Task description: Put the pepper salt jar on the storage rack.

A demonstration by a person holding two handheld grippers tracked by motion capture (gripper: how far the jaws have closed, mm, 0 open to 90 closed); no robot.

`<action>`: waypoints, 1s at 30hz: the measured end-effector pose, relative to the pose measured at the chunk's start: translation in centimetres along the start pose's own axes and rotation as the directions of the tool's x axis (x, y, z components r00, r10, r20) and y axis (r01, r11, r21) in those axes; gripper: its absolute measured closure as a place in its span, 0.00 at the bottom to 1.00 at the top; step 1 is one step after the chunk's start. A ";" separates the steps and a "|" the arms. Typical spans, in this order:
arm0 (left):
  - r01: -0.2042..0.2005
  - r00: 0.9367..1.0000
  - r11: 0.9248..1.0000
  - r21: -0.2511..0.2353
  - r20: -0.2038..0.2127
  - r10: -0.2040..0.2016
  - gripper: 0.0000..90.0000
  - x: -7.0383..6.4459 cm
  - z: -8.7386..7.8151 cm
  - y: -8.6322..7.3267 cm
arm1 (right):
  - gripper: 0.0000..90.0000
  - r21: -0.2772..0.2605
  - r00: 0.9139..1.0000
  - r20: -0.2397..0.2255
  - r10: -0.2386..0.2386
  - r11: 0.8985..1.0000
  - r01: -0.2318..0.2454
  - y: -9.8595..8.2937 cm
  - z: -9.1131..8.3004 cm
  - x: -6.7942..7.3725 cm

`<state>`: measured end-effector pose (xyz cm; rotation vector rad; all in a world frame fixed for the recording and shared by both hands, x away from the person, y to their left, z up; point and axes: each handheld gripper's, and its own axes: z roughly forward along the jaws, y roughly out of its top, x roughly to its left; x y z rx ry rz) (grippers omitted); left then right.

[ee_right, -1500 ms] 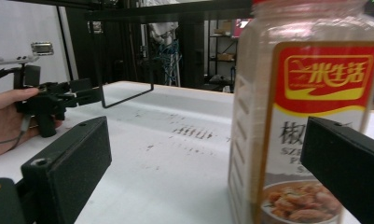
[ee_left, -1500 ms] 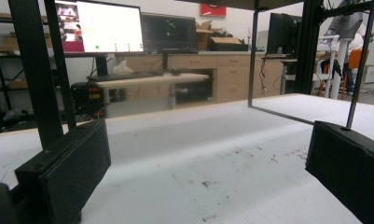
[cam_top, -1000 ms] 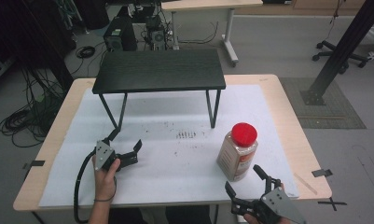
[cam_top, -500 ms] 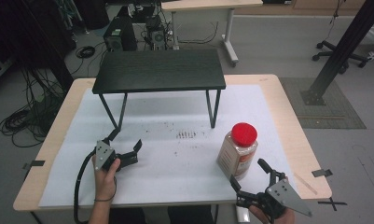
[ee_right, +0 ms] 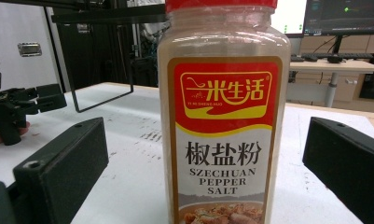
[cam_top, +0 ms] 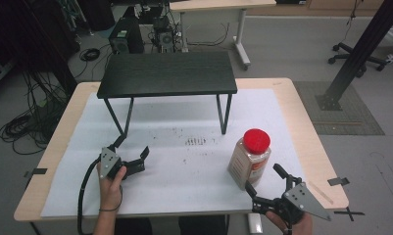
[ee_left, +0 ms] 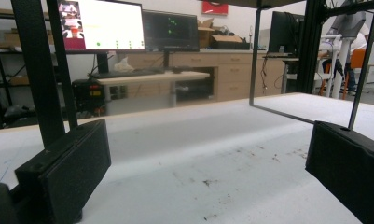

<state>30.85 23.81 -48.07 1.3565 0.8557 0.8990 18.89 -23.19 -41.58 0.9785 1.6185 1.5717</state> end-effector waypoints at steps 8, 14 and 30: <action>0.002 1.000 1.000 0.000 -0.001 -0.002 0.00 0.0 0.0 0.0 | 0.00 0.000 1.000 -0.001 0.007 1.000 -0.007 -0.1 0.8 -0.4; 0.002 1.000 1.000 -0.001 0.000 -0.002 0.00 0.0 0.0 0.0 | 0.00 0.006 1.000 -0.004 0.006 1.000 -0.006 -0.1 1.4 -0.6; -0.001 1.000 1.000 -0.002 0.001 0.001 0.00 0.0 0.0 0.0 | 0.00 0.002 1.000 -0.012 0.004 1.000 -0.004 0.3 2.9 -0.9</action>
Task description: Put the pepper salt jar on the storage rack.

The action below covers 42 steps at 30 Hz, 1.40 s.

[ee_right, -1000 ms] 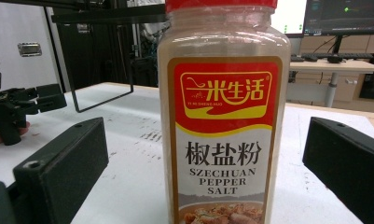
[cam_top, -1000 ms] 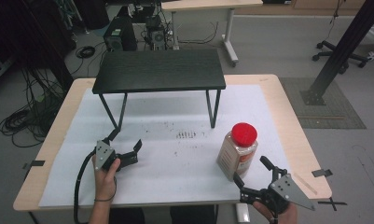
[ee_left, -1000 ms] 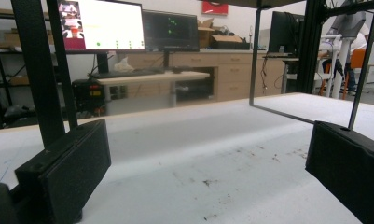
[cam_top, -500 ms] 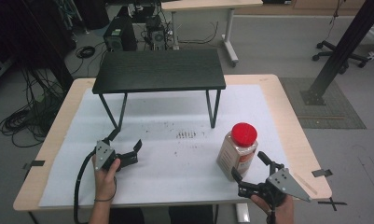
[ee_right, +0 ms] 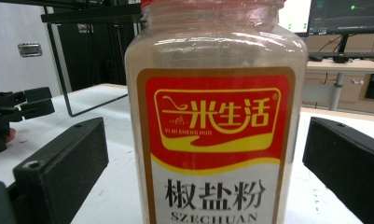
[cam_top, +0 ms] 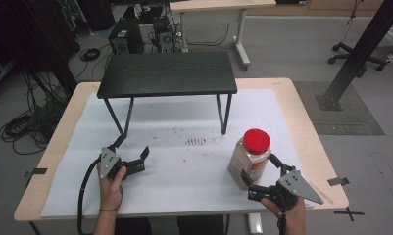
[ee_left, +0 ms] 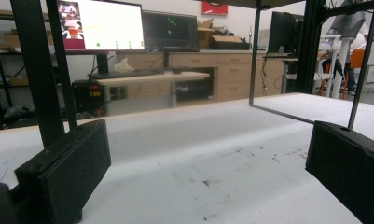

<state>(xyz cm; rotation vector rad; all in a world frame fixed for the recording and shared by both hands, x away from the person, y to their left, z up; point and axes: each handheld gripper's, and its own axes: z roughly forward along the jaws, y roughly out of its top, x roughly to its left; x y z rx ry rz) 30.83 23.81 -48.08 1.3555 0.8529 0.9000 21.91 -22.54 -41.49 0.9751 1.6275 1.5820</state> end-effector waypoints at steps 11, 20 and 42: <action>-0.001 1.000 1.000 0.000 0.000 0.001 0.00 0.0 0.0 0.0 | 0.00 0.000 1.000 -0.007 -0.005 1.000 0.005 0.2 1.2 0.0; 0.000 1.000 1.000 0.000 0.001 0.000 0.00 0.0 0.0 0.0 | 0.00 -0.001 1.000 -0.015 -0.007 1.000 0.007 0.3 2.0 0.1; 0.001 1.000 1.000 0.000 0.002 -0.001 0.00 0.0 0.0 0.0 | 0.00 -0.004 1.000 -0.007 -0.003 1.000 0.003 0.0 3.6 0.2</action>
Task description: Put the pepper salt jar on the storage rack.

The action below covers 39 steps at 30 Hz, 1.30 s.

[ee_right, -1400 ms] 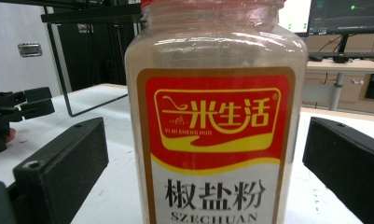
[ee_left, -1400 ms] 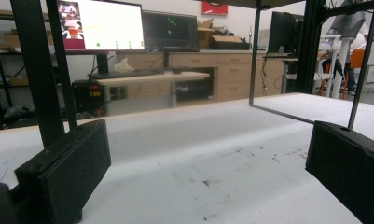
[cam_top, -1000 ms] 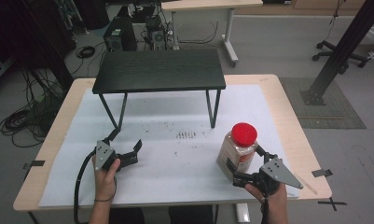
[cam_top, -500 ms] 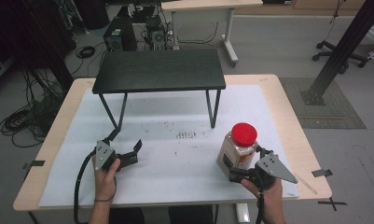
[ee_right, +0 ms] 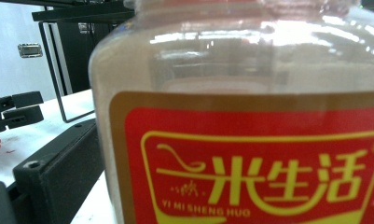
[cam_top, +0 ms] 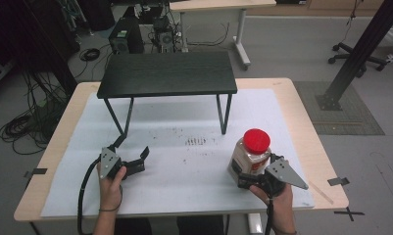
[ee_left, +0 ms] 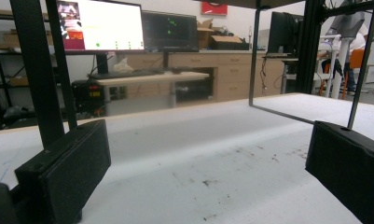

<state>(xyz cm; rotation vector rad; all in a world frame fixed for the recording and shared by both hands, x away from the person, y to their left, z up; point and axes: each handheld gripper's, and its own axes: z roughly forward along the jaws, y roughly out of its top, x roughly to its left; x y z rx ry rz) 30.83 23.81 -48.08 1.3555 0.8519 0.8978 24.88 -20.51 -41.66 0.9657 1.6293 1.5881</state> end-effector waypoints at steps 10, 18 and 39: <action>-0.001 1.000 1.000 -0.001 0.000 0.001 0.00 0.0 0.0 0.0 | 0.00 -0.002 1.000 0.000 -0.001 1.000 0.001 -0.1 0.4 0.1; -0.001 1.000 1.000 -0.001 0.001 0.001 0.00 0.0 0.0 0.0 | 0.01 0.000 1.000 -0.002 0.002 1.000 -0.002 -0.2 0.5 0.1; -0.004 1.000 1.000 -0.001 0.001 0.004 0.00 0.0 0.0 0.0 | 0.06 -0.003 1.000 0.006 -0.007 1.000 0.007 -0.2 0.6 0.1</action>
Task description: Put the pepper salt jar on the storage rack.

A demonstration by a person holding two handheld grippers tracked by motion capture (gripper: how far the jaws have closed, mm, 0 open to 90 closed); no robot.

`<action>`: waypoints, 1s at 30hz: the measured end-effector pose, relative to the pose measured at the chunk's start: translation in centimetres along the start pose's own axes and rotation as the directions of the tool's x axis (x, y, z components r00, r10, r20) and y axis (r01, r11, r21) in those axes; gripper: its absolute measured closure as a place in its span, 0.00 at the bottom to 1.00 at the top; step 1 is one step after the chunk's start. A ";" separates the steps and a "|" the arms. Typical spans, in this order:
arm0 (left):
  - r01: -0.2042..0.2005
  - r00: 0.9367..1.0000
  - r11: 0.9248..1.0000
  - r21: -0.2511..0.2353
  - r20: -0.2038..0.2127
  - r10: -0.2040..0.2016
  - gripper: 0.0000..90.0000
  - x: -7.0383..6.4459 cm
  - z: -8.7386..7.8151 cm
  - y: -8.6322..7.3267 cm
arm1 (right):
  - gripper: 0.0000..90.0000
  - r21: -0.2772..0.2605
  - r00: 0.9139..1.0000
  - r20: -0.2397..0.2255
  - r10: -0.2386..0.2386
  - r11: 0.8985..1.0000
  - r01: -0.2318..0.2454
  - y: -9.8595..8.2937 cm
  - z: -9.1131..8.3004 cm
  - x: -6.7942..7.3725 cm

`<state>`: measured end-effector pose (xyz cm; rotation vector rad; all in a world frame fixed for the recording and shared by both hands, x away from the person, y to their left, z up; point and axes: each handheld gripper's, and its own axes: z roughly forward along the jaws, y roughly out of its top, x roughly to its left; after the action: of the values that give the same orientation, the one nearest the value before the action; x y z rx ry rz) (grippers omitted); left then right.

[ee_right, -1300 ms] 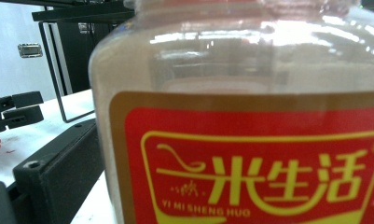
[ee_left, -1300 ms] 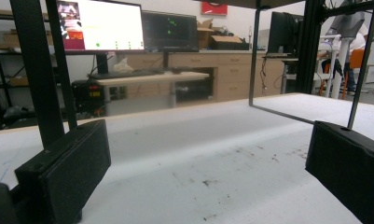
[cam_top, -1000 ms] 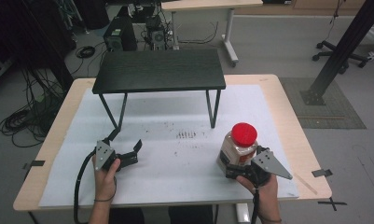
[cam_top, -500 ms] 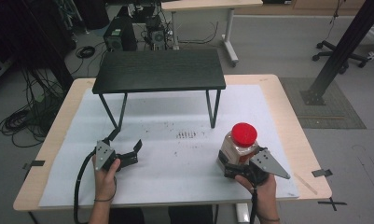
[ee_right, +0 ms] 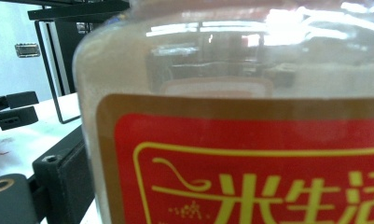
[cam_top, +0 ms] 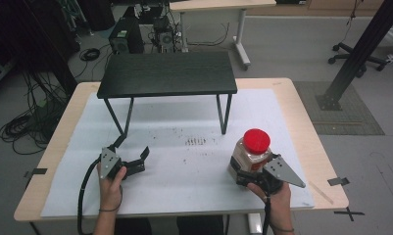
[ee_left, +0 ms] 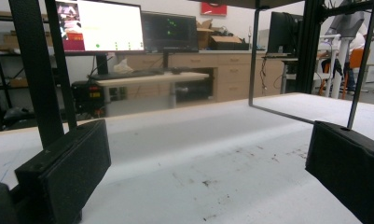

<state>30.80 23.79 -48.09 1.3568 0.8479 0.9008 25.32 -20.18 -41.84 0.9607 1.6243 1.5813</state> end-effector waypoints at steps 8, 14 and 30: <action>-0.001 1.000 1.000 0.000 0.000 0.001 0.00 0.0 0.0 0.0 | 0.08 0.004 1.000 0.007 -0.006 1.000 0.006 0.0 -0.1 -0.1; -0.002 1.000 1.000 -0.001 0.000 0.002 0.00 0.0 0.0 0.0 | 0.10 0.007 1.000 0.018 -0.007 1.000 0.007 0.0 -0.3 -0.2; -0.003 1.000 1.000 -0.001 0.000 0.003 0.00 0.0 0.0 0.0 | 0.21 0.019 0.999 0.032 -0.021 1.000 0.020 -0.1 -0.6 -0.4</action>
<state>30.79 23.78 -48.08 1.3575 0.8460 0.9033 25.00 -20.80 -41.94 0.9713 1.6251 1.5315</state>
